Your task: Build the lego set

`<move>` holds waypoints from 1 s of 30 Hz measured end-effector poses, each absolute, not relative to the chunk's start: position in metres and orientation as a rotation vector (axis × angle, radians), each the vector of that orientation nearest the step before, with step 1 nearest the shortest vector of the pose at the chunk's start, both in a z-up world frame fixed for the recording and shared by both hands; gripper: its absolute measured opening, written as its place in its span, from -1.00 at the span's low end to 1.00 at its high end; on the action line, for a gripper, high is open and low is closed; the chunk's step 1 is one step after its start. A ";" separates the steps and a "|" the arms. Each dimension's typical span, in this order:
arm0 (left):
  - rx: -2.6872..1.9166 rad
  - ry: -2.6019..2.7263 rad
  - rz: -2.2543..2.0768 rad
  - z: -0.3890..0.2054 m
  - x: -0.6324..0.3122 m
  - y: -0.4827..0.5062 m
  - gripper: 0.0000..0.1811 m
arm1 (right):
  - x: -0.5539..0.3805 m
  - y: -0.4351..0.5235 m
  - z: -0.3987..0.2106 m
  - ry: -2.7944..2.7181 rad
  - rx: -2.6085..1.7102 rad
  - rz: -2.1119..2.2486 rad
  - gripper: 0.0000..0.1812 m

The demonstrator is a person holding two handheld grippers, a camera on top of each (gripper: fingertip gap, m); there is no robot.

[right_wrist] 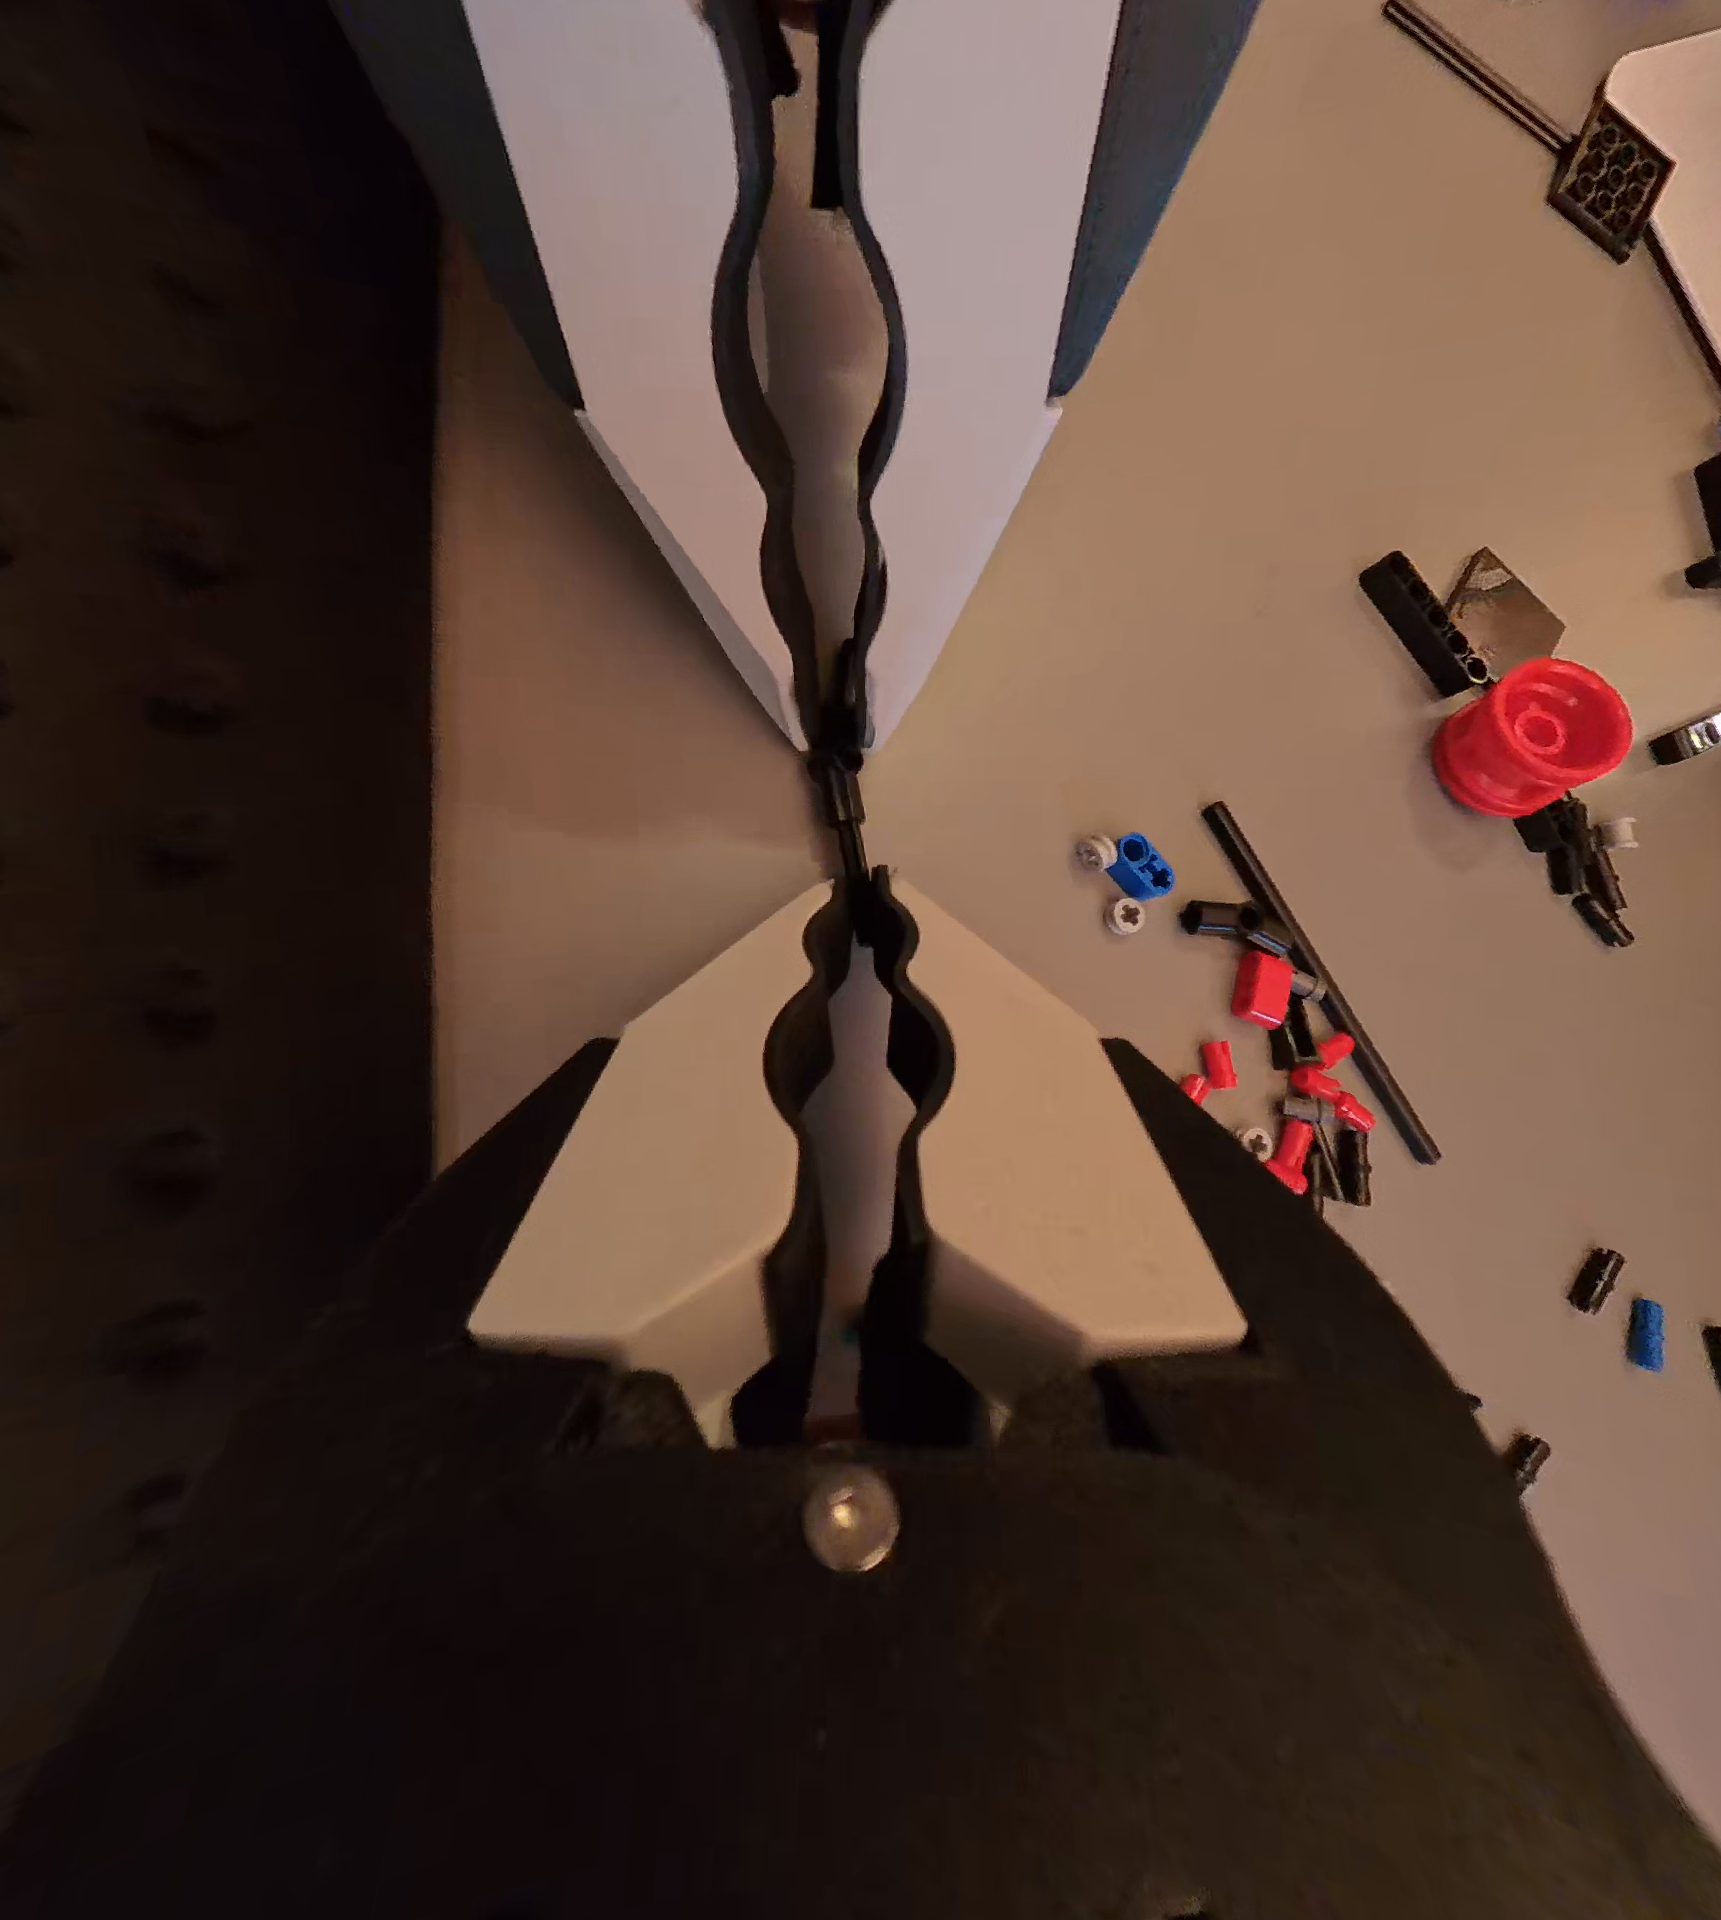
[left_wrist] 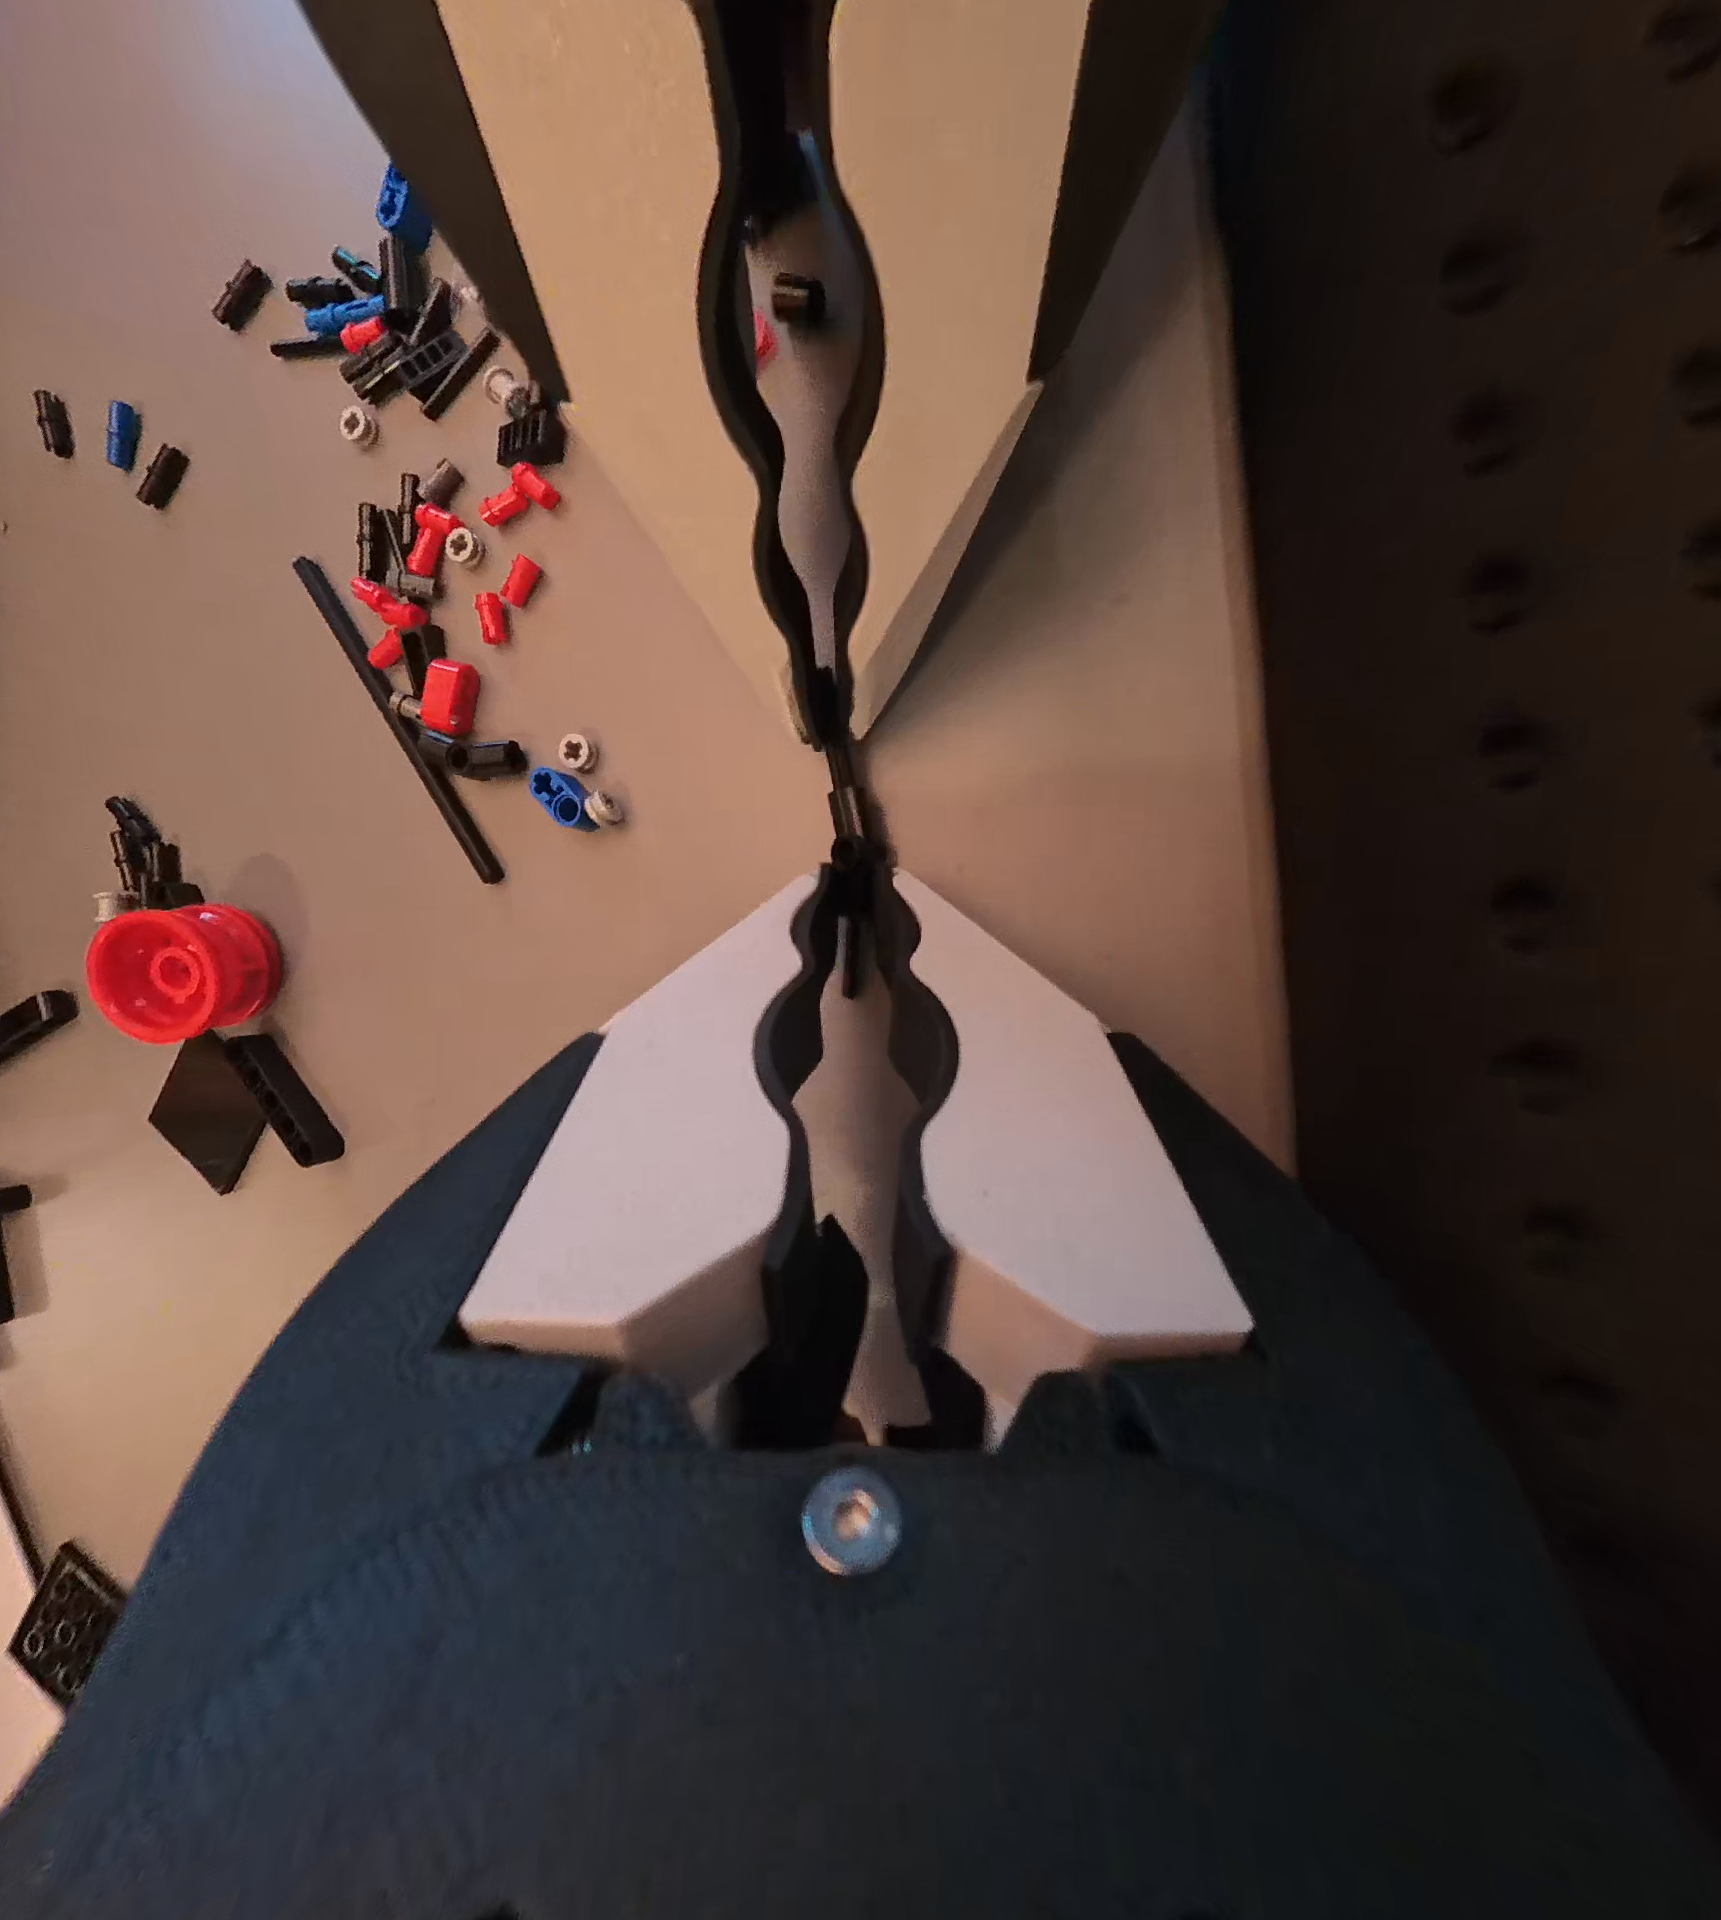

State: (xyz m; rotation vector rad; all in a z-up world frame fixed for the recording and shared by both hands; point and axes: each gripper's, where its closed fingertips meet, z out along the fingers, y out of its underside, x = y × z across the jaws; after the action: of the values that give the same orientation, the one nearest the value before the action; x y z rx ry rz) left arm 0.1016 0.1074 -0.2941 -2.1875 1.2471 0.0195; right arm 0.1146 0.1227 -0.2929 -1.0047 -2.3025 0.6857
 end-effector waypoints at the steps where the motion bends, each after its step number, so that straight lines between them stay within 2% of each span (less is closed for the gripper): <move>1: -2.189 1.232 0.031 -0.293 0.101 0.107 -0.95 | 0.115 0.122 -0.293 -2.294 -1.021 0.691 -0.99; 9: -2.117 0.984 0.072 -0.261 0.093 0.097 -0.94 | 0.101 0.114 -0.257 -2.193 -1.003 0.724 -0.90; 15: -2.084 0.862 0.127 -0.243 0.075 0.074 -0.94 | 0.078 0.092 -0.235 -2.174 -0.916 0.748 -0.95; 24: -1.962 0.691 0.459 -0.201 0.016 0.042 -0.94 | 0.032 0.066 -0.178 -1.980 -1.044 1.137 -0.85; 30: -1.899 0.552 0.418 -0.185 0.002 0.027 -0.94 | 0.011 0.047 -0.175 -2.003 -1.052 1.221 -0.81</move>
State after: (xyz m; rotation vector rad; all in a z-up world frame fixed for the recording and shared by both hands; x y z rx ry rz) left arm 0.0017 0.0271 -0.1846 -1.8992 0.5525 0.4182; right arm 0.0112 0.0470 -0.1747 -1.0516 -2.0031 1.2210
